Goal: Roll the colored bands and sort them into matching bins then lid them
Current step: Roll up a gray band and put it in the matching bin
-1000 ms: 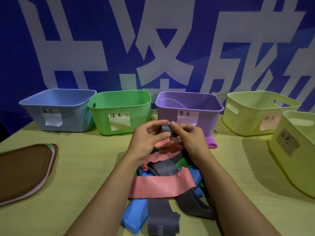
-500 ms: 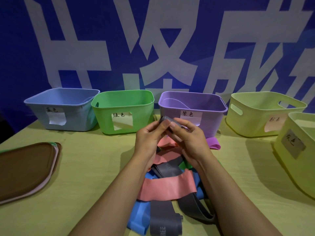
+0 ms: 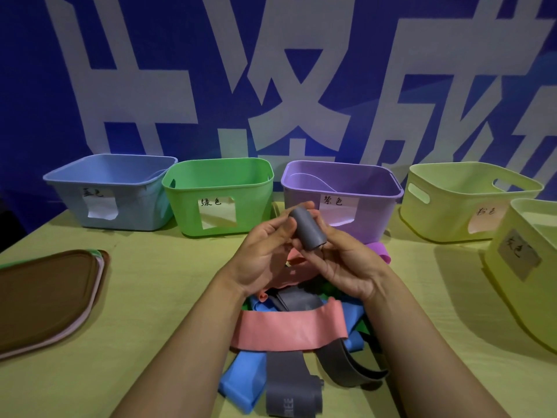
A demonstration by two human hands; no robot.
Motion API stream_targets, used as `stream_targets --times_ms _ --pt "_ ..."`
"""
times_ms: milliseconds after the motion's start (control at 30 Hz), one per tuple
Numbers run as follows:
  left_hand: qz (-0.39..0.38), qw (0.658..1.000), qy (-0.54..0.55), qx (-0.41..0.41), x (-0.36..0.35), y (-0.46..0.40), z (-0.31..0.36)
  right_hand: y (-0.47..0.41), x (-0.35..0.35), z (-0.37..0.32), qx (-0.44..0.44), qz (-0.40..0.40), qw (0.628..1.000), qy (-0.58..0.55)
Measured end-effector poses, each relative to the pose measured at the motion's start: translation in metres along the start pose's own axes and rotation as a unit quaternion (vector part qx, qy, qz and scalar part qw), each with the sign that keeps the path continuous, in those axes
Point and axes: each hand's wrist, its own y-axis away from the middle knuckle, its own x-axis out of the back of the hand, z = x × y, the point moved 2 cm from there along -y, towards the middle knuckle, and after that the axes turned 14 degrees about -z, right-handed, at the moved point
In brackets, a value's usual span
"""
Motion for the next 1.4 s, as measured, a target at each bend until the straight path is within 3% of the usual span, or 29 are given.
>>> stream_targets --times_ms 267,400,567,700,867,1067,1200,1400 --pt "-0.009 1.0 -0.016 0.014 0.009 -0.001 0.0 -0.001 0.003 0.001 0.023 -0.052 0.994 0.093" --pt "0.059 0.997 -0.039 -0.014 0.014 -0.006 0.001 -0.007 0.005 0.003 0.076 0.009 0.991 0.107" --pt "0.199 0.959 -0.204 -0.008 0.025 -0.012 -0.009 -0.007 0.009 0.0 0.123 0.102 0.973 0.165" --pt "0.209 0.929 -0.306 -0.012 0.01 -0.018 0.006 0.005 0.005 -0.01 0.159 0.163 0.95 0.215" --pt "0.188 0.892 -0.41 -0.027 -0.024 -0.028 0.015 0.042 -0.001 -0.052 0.181 0.227 0.86 0.42" --pt "0.139 0.847 -0.513 -0.012 -0.084 -0.048 -0.006 0.103 -0.016 -0.11 0.156 0.27 0.692 0.651" --pt "0.097 0.856 -0.507 0.012 -0.133 -0.066 -0.018 0.149 -0.016 -0.152 0.117 0.308 0.606 0.724" --pt "0.063 0.859 -0.507 0.013 -0.188 -0.1 -0.038 0.205 0.019 -0.226 0.039 0.367 0.532 0.762"
